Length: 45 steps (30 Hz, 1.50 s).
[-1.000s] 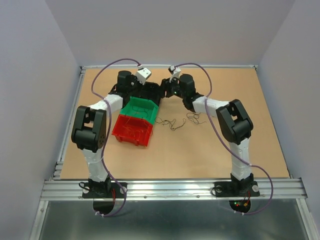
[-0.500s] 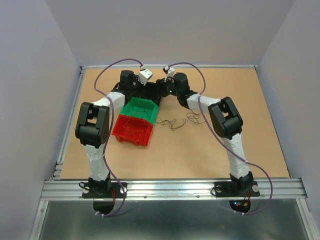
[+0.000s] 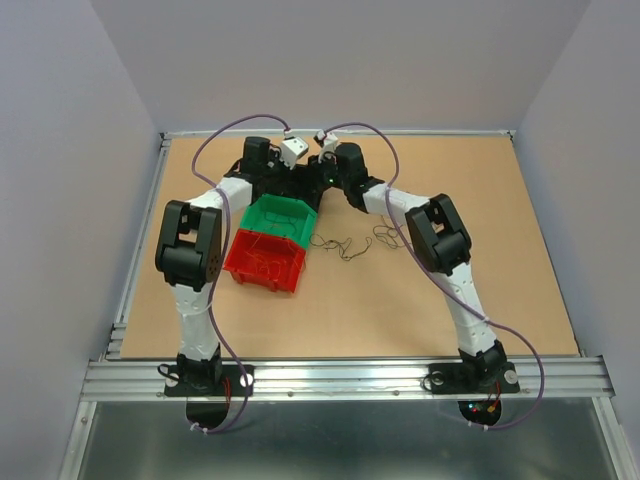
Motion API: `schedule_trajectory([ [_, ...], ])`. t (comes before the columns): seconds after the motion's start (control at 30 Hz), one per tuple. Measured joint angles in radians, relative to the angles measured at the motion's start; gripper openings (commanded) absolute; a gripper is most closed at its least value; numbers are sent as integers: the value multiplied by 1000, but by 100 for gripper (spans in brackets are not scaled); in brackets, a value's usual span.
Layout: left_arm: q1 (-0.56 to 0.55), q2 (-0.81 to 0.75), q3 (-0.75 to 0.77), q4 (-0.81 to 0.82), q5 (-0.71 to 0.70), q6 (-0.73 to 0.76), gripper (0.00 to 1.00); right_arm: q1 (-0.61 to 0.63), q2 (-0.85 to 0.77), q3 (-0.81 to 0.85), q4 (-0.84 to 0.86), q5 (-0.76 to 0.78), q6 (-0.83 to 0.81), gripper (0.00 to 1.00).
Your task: Untangle the cables
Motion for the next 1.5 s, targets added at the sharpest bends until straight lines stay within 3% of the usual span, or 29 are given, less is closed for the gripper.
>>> schedule_trajectory([
  [0.1,0,18,31,-24,4,0,1,11,11,24,-13,2,-5,2],
  [0.17,0,21,37,-29,3,0,7,17,16,31,-17,6,-5,1],
  [0.27,0,21,33,-23,2,-2,26,19,23,36,-26,16,-4,1],
  [0.6,0,-55,-35,-7,-35,-11,54,26,64,123,-155,90,-5,1],
  [1.03,95,-262,-98,57,-40,-135,57,84,66,166,-318,136,-132,1],
  [1.5,172,-214,-97,33,-33,-229,57,148,47,169,-490,79,-353,0],
])
